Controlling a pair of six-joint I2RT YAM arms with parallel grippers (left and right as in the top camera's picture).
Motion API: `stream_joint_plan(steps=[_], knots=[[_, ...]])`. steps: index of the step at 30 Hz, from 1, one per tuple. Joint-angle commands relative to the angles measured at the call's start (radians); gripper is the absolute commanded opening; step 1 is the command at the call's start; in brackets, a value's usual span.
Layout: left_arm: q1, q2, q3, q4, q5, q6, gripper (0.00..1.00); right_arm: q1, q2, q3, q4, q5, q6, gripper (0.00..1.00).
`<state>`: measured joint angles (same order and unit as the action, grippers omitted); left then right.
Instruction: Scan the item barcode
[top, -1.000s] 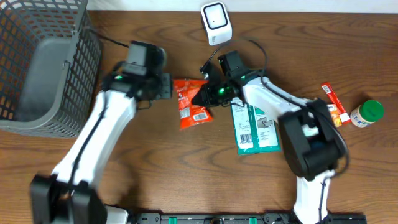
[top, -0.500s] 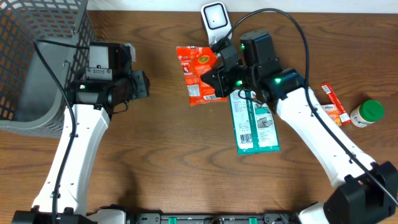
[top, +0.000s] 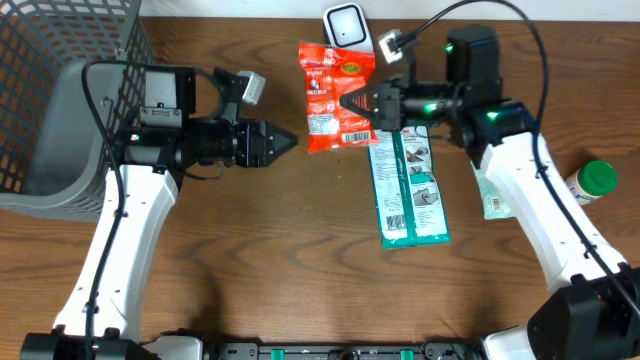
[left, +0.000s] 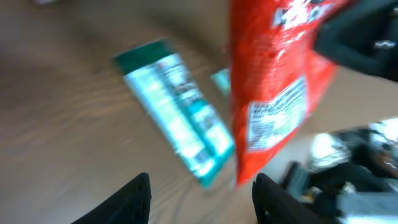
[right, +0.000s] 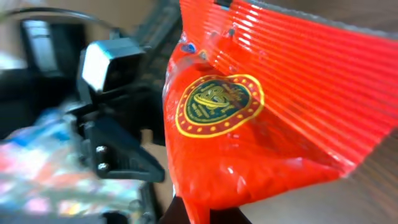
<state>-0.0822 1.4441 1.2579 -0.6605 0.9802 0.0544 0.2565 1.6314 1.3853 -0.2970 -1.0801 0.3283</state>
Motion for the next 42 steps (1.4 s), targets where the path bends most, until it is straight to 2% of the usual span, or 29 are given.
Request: stream_joint_plan(steps=[1,4,8,16,21,27,29,31,34,36,40,42], knots=[[0.001,0.006,0.008,0.068,0.349,0.039,0.54,-0.011,-0.021,0.007,0.038,-0.232,0.062,0.01],[-0.001,0.006,0.008,0.129,0.468,0.039,0.54,-0.008,-0.021,0.007,0.047,-0.232,0.068,0.01],[-0.002,0.006,0.008,0.131,0.471,0.038,0.54,0.0,-0.021,0.007,0.085,-0.231,0.1,0.01],[-0.002,0.006,0.008,0.131,0.471,0.039,0.53,0.008,-0.021,0.007,0.244,-0.225,0.263,0.01],[-0.002,0.006,0.008,0.133,0.471,0.039,0.53,0.041,-0.021,0.007,0.245,-0.094,0.321,0.01],[-0.002,0.006,0.008,0.14,0.471,0.039,0.52,0.072,-0.021,0.007,0.249,-0.041,0.353,0.01],[-0.002,0.006,0.008,0.14,0.471,0.039,0.42,0.077,-0.021,0.007,0.255,-0.039,0.364,0.01],[-0.002,0.006,0.008,0.14,0.471,0.039,0.27,0.078,-0.021,0.007,0.26,-0.039,0.364,0.01],[-0.002,0.006,0.008,0.139,0.471,0.037,0.21,0.078,-0.021,0.007,0.259,-0.054,0.362,0.01],[-0.002,0.006,0.008,0.139,0.471,0.013,0.2,0.077,-0.021,0.007,0.251,-0.072,0.35,0.05],[-0.002,0.006,0.008,0.139,0.472,-0.061,0.19,0.071,-0.021,0.007,0.239,-0.15,0.288,0.31],[-0.002,0.006,0.008,0.139,0.481,-0.084,0.19,0.063,-0.021,0.007,0.226,-0.183,0.274,0.38]])
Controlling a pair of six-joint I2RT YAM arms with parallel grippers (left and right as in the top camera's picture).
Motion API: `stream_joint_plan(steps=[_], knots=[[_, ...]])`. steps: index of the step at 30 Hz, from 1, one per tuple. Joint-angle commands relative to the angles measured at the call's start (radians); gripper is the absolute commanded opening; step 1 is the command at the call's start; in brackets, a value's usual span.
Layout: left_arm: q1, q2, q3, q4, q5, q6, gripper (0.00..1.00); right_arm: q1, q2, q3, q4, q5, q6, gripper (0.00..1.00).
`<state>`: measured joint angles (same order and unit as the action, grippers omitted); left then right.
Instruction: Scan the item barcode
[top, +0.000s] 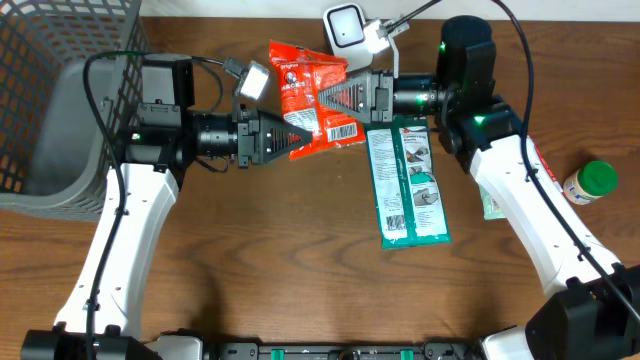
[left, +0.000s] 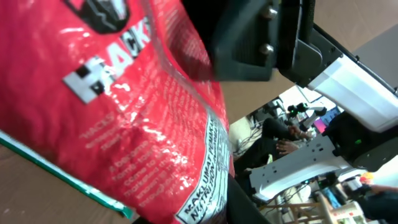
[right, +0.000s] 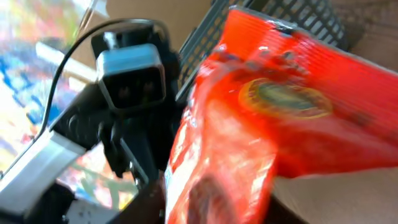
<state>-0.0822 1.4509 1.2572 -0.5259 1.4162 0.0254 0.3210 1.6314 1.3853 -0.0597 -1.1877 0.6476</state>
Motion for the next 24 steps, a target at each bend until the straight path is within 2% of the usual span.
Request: stream_joint_plan(steps=[1,4,7,11,14,15,24], knots=[[-0.002,-0.001,0.009,0.005,0.07,-0.055,0.19,-0.007,-0.021,0.007,-0.018,-0.09,-0.052,0.39],[-0.002,-0.001,0.009,0.004,0.158,-0.059,0.19,-0.027,-0.021,0.007,-0.05,-0.108,-0.074,0.41],[-0.002,-0.001,0.009,0.004,0.158,-0.111,0.18,-0.052,-0.021,0.007,-0.082,-0.131,-0.1,0.41],[-0.002,-0.001,0.009,-0.023,0.158,-0.117,0.19,-0.087,-0.021,0.007,-0.101,-0.171,-0.106,0.43],[-0.003,-0.001,0.007,-0.048,0.158,-0.115,0.19,-0.106,-0.021,0.007,-0.101,-0.189,-0.106,0.44],[-0.005,-0.001,0.007,-0.054,0.158,-0.11,0.15,-0.111,-0.021,0.007,-0.101,-0.191,-0.106,0.44],[-0.107,-0.001,0.005,-0.056,0.157,-0.045,0.15,-0.11,-0.021,0.006,-0.167,-0.19,-0.132,0.44]])
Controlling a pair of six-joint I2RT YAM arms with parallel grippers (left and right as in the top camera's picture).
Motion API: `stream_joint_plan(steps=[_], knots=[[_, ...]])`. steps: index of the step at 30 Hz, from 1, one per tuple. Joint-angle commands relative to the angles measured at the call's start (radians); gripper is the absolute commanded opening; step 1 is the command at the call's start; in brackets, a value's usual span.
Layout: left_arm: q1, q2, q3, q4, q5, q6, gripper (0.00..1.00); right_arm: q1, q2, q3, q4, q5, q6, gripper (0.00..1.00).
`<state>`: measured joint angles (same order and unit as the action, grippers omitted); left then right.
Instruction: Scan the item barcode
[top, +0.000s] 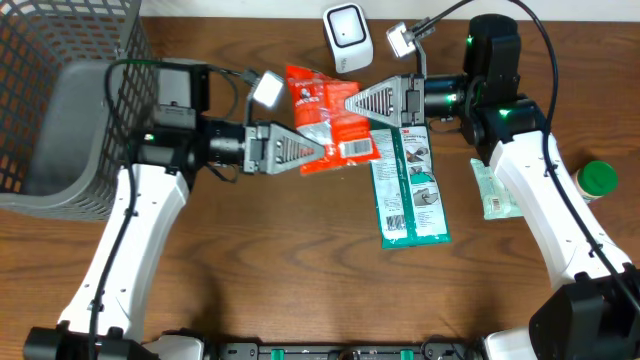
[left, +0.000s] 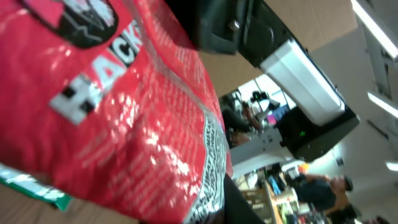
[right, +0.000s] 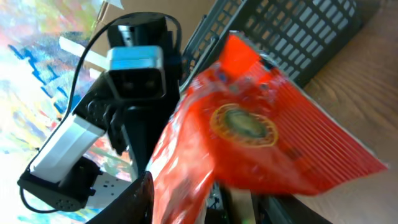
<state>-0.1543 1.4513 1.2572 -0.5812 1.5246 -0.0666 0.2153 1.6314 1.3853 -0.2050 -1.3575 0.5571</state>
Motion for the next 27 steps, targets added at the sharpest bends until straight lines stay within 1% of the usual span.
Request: stream_joint_plan(steps=[1,4,6,8,11,14,16,17,19,20,22,24,27], knots=[[-0.043,-0.001,0.005,-0.001,0.049,0.048,0.15,-0.005,-0.021,0.006,-0.03,-0.02,-0.055,0.45],[-0.062,-0.001,0.005,-0.001,0.049,0.048,0.15,-0.007,-0.021,0.006,-0.032,-0.002,-0.074,0.47],[-0.066,-0.001,0.005,-0.002,0.049,0.048,0.15,-0.013,-0.021,0.006,0.002,0.002,-0.072,0.49],[-0.068,-0.001,0.002,-0.002,0.042,0.047,0.15,-0.018,-0.021,0.006,0.021,0.002,-0.056,0.53],[-0.068,-0.001,-0.004,-0.023,0.005,0.061,0.15,-0.018,-0.021,0.006,0.025,0.002,-0.045,0.54],[-0.068,-0.001,-0.01,-0.08,-0.05,0.118,0.15,-0.018,-0.021,0.006,0.018,-0.02,-0.045,0.58],[-0.068,-0.001,-0.01,-0.145,-0.115,0.178,0.16,-0.018,-0.021,0.006,-0.003,-0.036,-0.046,0.64],[-0.068,-0.001,-0.01,-0.182,-0.153,0.211,0.15,-0.018,-0.021,0.006,-0.025,-0.037,-0.048,0.66],[-0.068,-0.001,-0.01,-0.239,-0.213,0.261,0.15,-0.02,-0.021,0.006,-0.07,-0.031,-0.074,0.67],[-0.068,-0.001,-0.01,-0.264,-0.234,0.282,0.15,-0.023,-0.021,0.006,-0.089,-0.027,-0.093,0.7],[-0.068,-0.001,-0.01,-0.314,-0.258,0.33,0.15,-0.029,-0.021,0.006,-0.125,-0.015,-0.12,0.74],[-0.068,-0.001,-0.01,-0.342,-0.259,0.365,0.14,-0.033,-0.021,0.006,-0.163,-0.001,-0.145,0.75],[-0.068,-0.001,-0.01,-0.353,-0.275,0.388,0.14,-0.03,-0.021,0.006,-0.236,0.0,-0.223,0.76]])
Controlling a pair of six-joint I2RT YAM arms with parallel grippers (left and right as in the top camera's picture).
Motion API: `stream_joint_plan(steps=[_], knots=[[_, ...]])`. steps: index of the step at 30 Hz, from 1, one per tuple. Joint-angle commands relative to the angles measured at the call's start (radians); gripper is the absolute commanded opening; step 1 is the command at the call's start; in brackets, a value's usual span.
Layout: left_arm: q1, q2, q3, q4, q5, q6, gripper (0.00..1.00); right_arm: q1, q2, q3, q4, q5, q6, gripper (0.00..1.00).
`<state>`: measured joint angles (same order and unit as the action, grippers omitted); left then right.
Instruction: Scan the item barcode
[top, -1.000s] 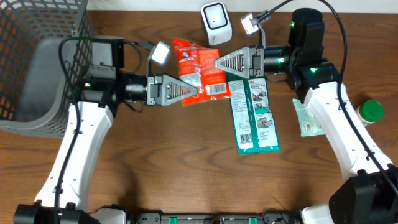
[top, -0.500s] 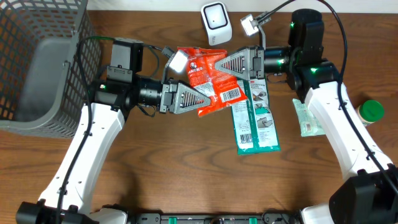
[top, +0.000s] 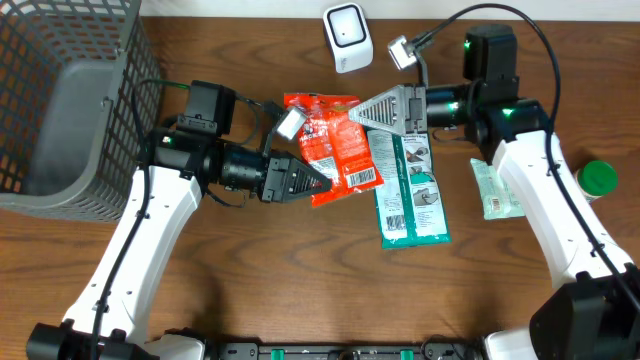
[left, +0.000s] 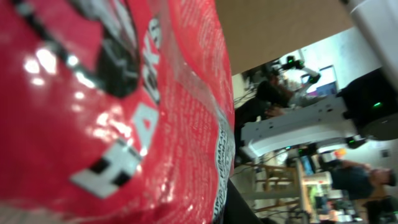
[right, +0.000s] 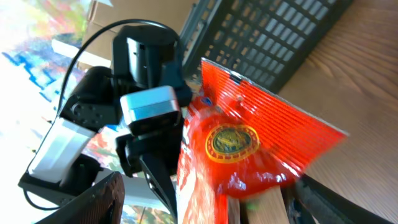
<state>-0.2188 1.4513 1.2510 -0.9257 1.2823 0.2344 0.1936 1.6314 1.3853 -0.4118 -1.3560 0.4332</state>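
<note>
The red snack bag (top: 335, 140) hangs above the table's middle, its white barcode label (top: 364, 180) turned upward. My left gripper (top: 305, 182) is shut on the bag's lower left edge. In the left wrist view the bag (left: 124, 124) fills the frame beside one dark finger (left: 241, 210). My right gripper (top: 383, 106) stands open just right of the bag, not touching it. In the right wrist view its fingers (right: 102, 199) are spread wide with the bag (right: 249, 146) beyond them. The white scanner (top: 347, 24) stands at the far edge.
A grey wire basket (top: 60, 90) fills the far left. A long green and white package (top: 408, 190) lies under my right arm, with a small pale sachet (top: 497, 190) and a green-lidded bottle (top: 597, 178) to its right.
My right gripper has opened wider and now sits clear of the bag to its right. My left gripper, still shut on the bag, is nearer the front, and the bag sits slightly lower.
First my right gripper held the bag near the scanner while the left was open beside it. Then both grippers were on the bag. Then the left held it as the right stood open around it. Now only the left holds it.
</note>
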Motion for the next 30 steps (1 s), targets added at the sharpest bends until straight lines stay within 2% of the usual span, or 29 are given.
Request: stream_joint_plan(steps=[1,7,11,15,18,21,24,30], knots=[[-0.003,-0.001,-0.004,-0.008,-0.046,0.087,0.15,-0.006,-0.021,0.006,-0.055,0.005,-0.124,0.76],[-0.003,-0.001,-0.004,-0.009,-0.066,0.087,0.13,0.01,-0.021,0.005,-0.3,0.179,-0.301,0.79],[-0.008,-0.001,-0.004,-0.021,-0.063,0.097,0.11,0.01,-0.021,-0.008,-0.384,0.176,-0.345,0.82],[-0.043,-0.001,-0.004,-0.085,-0.064,0.185,0.11,0.005,-0.021,-0.042,-0.382,0.168,-0.345,0.83],[-0.076,-0.001,-0.004,-0.139,-0.064,0.251,0.11,0.002,-0.021,-0.074,-0.346,0.09,-0.346,0.82],[-0.098,-0.002,-0.003,-0.155,-0.063,0.259,0.11,0.002,-0.021,-0.109,-0.299,0.014,-0.352,0.79],[-0.108,-0.002,-0.003,-0.171,-0.04,0.26,0.1,-0.003,-0.021,-0.153,-0.275,-0.016,-0.408,0.75],[-0.107,-0.002,-0.003,-0.179,-0.035,0.264,0.1,-0.014,-0.021,-0.187,-0.276,-0.158,-0.503,0.61]])
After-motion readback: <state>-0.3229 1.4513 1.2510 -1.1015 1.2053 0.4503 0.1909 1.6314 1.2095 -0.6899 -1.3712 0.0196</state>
